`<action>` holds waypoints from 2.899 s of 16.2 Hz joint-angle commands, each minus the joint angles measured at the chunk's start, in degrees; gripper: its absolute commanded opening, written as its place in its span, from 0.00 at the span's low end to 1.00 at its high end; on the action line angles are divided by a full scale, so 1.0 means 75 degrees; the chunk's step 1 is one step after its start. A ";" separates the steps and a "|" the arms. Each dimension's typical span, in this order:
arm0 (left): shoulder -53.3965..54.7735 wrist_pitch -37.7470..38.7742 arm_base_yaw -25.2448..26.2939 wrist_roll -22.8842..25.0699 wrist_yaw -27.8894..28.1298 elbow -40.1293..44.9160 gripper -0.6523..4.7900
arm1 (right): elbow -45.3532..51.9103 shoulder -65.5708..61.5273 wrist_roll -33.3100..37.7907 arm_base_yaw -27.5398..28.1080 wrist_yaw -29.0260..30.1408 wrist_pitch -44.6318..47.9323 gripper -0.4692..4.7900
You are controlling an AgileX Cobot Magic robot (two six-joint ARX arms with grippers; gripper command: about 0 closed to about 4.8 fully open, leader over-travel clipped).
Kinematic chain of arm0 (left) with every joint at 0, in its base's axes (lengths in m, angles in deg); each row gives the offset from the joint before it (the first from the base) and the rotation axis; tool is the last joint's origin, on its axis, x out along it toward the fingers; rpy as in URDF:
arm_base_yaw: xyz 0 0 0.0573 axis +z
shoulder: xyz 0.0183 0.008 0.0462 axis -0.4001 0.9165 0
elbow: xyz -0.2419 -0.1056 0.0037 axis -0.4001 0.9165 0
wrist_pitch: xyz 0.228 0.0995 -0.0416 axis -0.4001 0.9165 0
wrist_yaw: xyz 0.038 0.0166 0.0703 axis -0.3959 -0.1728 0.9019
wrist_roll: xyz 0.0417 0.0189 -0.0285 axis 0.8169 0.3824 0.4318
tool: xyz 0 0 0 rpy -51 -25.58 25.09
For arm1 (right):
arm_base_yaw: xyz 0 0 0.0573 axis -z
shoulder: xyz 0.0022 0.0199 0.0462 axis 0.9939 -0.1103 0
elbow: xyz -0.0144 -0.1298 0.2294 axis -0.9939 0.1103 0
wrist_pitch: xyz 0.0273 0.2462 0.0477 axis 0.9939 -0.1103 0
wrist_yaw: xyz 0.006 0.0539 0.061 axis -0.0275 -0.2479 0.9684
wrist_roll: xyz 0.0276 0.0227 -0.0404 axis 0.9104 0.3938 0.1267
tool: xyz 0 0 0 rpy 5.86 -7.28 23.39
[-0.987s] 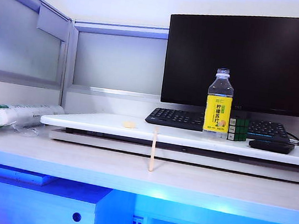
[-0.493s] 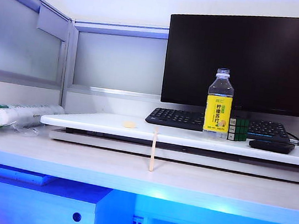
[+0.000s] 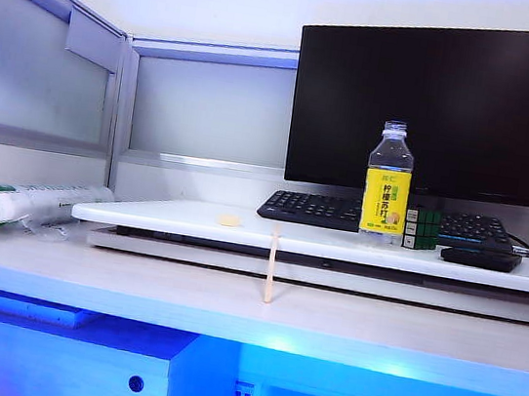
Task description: Grab a stick from the table and stick it in a plastic bottle.
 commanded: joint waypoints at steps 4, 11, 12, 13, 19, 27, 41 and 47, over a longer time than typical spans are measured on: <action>0.0006 -0.0119 0.0003 0.0003 -0.0146 -0.0009 0.11 | -0.1125 -0.2235 0.0393 -0.0009 0.1393 0.0029 0.46; 0.0006 -0.0554 0.0003 0.0000 -0.0146 -0.0009 0.11 | -0.2020 -0.4841 0.0912 -0.0562 0.2197 0.0976 0.83; 0.0006 -0.0624 0.0003 0.0000 -0.0146 -0.0009 0.11 | -0.2104 -0.5141 0.0924 -0.0691 0.2200 0.1017 0.86; 0.0006 -0.0662 0.0003 0.0000 -0.0146 -0.0009 0.11 | -0.2159 -0.5435 0.0933 -0.0836 0.2197 0.1096 0.89; 0.0006 -0.0688 0.0003 0.0003 -0.0146 -0.0009 0.11 | -0.2964 -0.8483 0.1040 -0.1772 0.2139 0.1754 1.00; 0.0006 -0.1463 0.0006 -0.0169 -0.0117 -0.0006 0.11 | -0.6461 -1.3942 0.1530 -0.2323 0.2136 0.1973 1.00; 0.0006 -0.1466 0.0006 -0.0166 -0.0114 -0.0006 0.11 | -0.8122 -1.5996 0.2372 -0.2579 0.1565 0.2037 1.00; 0.0006 -0.1469 0.0006 -0.0166 -0.0087 -0.0006 0.11 | -0.8381 -1.6104 0.2378 -0.2620 0.1099 0.2090 0.67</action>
